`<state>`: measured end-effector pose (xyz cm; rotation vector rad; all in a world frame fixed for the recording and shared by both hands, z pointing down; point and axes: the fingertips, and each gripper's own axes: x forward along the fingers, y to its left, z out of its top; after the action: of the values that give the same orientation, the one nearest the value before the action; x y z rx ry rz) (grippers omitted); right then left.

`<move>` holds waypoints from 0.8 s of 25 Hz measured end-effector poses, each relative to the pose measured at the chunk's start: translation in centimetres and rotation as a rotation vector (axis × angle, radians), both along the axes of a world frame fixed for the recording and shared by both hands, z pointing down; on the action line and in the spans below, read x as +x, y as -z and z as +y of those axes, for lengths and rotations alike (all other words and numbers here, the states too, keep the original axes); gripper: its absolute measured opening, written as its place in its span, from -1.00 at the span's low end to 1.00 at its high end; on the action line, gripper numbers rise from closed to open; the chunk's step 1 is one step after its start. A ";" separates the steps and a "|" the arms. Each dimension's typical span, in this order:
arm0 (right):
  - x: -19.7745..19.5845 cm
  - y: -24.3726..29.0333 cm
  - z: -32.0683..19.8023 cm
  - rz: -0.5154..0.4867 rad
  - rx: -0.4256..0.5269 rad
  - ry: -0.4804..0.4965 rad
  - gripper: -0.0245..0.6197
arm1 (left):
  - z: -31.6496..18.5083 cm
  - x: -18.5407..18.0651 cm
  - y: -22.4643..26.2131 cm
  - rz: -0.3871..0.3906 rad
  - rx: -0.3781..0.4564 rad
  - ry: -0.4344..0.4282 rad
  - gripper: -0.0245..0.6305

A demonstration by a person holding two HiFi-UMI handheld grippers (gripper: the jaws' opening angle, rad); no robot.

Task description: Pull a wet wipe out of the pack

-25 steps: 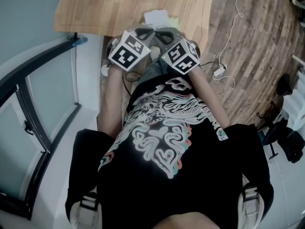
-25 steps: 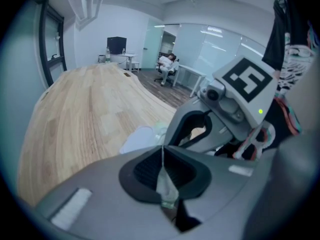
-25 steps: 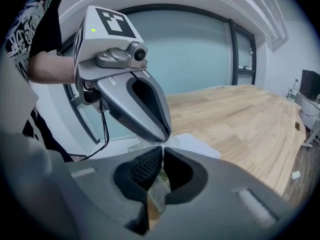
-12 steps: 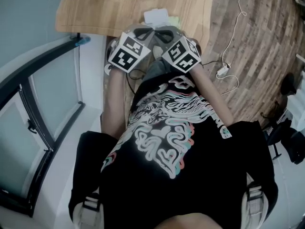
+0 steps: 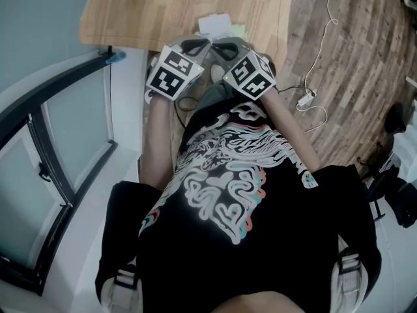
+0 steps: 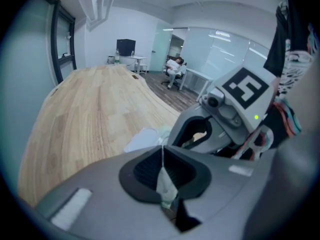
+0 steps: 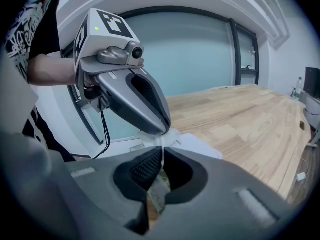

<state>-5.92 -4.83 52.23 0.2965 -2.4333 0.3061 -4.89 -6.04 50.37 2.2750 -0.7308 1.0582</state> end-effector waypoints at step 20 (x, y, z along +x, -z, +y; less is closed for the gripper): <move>-0.1 0.0 0.4 0.016 -0.020 0.041 -0.88 | -0.2 -1.0 0.8 0.028 0.029 0.075 -0.93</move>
<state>-6.00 -4.41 52.19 0.2389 -2.4163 0.3086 -5.88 -6.23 49.52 2.2633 -0.8189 0.9852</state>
